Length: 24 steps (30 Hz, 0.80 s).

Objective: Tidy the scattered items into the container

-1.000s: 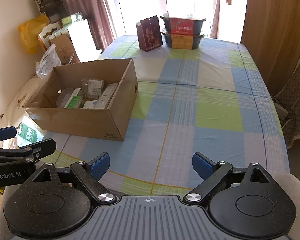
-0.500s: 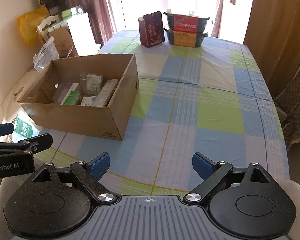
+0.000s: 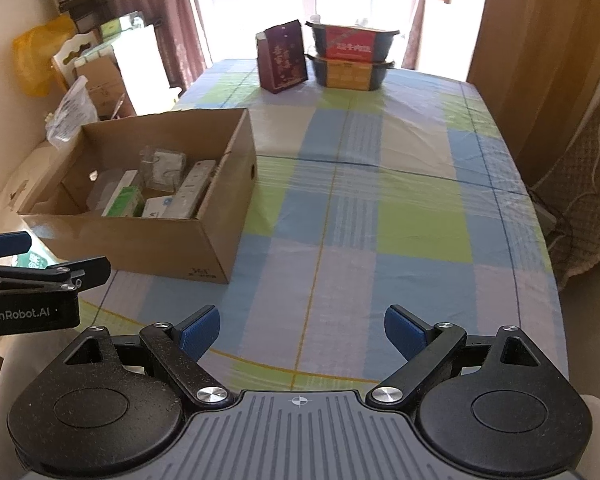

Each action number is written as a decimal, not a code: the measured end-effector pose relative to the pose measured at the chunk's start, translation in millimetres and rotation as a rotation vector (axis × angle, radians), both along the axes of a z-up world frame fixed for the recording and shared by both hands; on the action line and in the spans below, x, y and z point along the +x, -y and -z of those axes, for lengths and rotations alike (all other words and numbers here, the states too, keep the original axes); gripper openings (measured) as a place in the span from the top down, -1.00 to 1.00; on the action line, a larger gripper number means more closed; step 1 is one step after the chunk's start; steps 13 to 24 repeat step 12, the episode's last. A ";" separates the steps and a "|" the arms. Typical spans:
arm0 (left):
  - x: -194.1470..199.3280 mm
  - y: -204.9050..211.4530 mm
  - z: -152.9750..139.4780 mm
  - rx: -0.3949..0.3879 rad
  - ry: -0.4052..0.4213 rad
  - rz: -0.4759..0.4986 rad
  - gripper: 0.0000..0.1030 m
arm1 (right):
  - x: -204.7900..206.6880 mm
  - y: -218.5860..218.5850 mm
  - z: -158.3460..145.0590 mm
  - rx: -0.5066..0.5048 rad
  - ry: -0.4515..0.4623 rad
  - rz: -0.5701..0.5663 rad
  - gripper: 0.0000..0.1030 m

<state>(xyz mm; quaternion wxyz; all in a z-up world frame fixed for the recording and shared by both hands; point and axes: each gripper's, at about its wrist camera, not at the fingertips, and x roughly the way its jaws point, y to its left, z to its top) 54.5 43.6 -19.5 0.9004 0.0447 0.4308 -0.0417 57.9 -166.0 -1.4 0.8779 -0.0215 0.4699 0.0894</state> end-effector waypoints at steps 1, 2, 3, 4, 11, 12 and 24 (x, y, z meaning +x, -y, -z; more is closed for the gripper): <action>1.6 1.9 0.5 0.002 -0.005 0.009 -0.95 | -0.3 1.3 -0.1 0.000 -0.002 0.006 -0.84; 2.9 3.8 0.9 0.004 -0.009 0.016 -0.95 | -0.6 2.9 -0.2 0.002 -0.003 0.012 -0.84; 4.2 5.8 1.2 0.007 -0.012 0.022 -0.95 | -0.8 4.5 -0.3 0.005 -0.004 0.018 -0.83; 5.5 7.7 1.6 0.009 -0.015 0.028 -0.95 | -0.9 6.1 -0.4 0.007 -0.005 0.024 -0.84; 7.8 20.5 2.1 0.026 -0.012 0.054 -0.95 | -0.8 19.0 0.0 0.026 -0.005 0.045 -0.84; 7.3 22.8 2.2 0.024 -0.012 0.056 -0.95 | -0.8 21.5 0.4 0.029 -0.006 0.046 -0.84; 7.3 22.8 2.2 0.024 -0.012 0.056 -0.95 | -0.8 21.5 0.4 0.029 -0.006 0.046 -0.84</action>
